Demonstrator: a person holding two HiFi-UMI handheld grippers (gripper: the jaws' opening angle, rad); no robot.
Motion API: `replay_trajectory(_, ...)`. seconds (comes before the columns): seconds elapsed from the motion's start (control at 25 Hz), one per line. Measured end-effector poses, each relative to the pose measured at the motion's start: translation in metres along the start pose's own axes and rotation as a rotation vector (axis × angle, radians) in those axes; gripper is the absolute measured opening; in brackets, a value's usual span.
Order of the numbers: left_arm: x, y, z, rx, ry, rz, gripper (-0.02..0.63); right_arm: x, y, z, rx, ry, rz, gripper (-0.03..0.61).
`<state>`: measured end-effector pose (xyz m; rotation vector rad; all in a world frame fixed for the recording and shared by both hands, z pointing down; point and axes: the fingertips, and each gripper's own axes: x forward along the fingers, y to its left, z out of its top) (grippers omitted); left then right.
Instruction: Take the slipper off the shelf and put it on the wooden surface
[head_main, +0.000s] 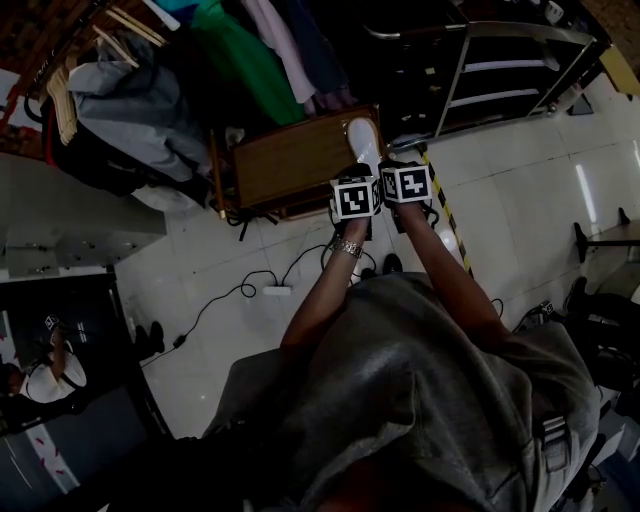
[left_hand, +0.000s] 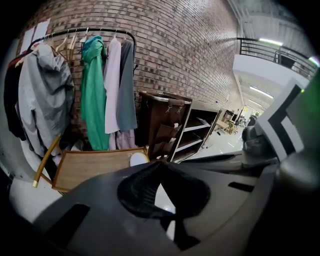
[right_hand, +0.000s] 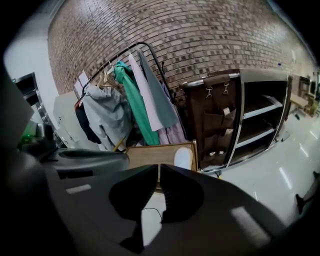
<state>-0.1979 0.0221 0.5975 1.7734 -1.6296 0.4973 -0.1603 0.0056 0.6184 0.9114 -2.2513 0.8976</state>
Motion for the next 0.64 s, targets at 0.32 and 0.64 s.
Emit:
replay_trajectory(0.32, -0.012, 0.005, 0.004, -0.026, -0.033, -0.001, 0.003, -0.012, 0.018, 0.000, -0.088, -0.016, 0.010, 0.014)
replay_trajectory(0.64, -0.023, 0.004, -0.002, -0.011, -0.042, -0.006, 0.003, -0.020, 0.026, -0.001, -0.150, -0.036, -0.009, 0.015)
